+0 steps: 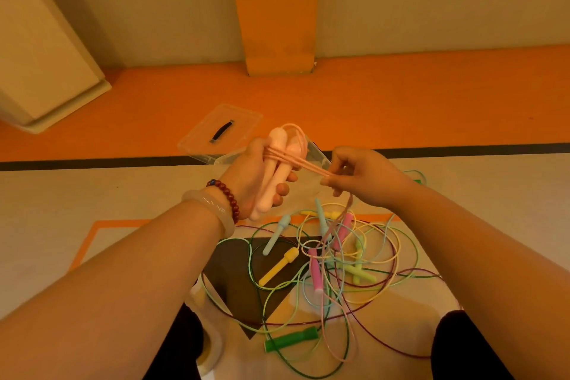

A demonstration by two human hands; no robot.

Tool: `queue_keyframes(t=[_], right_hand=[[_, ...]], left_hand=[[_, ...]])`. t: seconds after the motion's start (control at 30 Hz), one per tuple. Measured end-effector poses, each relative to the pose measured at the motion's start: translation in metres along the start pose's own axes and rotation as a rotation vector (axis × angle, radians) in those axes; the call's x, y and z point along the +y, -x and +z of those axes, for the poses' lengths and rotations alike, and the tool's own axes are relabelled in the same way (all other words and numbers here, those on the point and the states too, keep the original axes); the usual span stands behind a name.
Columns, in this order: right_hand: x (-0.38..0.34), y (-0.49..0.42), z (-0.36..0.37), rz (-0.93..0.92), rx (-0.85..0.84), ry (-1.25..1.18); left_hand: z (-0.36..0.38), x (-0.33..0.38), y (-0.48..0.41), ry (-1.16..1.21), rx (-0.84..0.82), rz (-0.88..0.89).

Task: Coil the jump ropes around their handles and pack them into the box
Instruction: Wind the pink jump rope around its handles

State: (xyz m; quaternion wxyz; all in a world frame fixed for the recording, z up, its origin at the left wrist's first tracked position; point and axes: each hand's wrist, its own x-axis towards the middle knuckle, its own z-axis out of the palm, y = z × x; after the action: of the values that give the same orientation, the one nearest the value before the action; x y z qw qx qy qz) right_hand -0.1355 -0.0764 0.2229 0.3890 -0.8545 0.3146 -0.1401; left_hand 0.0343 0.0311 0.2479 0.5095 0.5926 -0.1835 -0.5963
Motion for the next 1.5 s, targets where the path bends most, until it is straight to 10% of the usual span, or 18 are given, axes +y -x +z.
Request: queue_keyframes(t=[0.73,1.0,1.5], right_hand=[[0.006,0.003,-0.006,0.133,0.057,-0.328],[0.010,0.005,-0.018,0.145,0.116,-0.305],[0.032,0.011,-0.016,0.209,0.160,-0.111]], left_hand=[[-0.001,0.002,0.004,-0.207,-0.101,0.238],[0.001,-0.007,0.002,-0.298,0.138,0.399],[-0.006,-0.020,-0.010,-0.568,0.216,0.162]])
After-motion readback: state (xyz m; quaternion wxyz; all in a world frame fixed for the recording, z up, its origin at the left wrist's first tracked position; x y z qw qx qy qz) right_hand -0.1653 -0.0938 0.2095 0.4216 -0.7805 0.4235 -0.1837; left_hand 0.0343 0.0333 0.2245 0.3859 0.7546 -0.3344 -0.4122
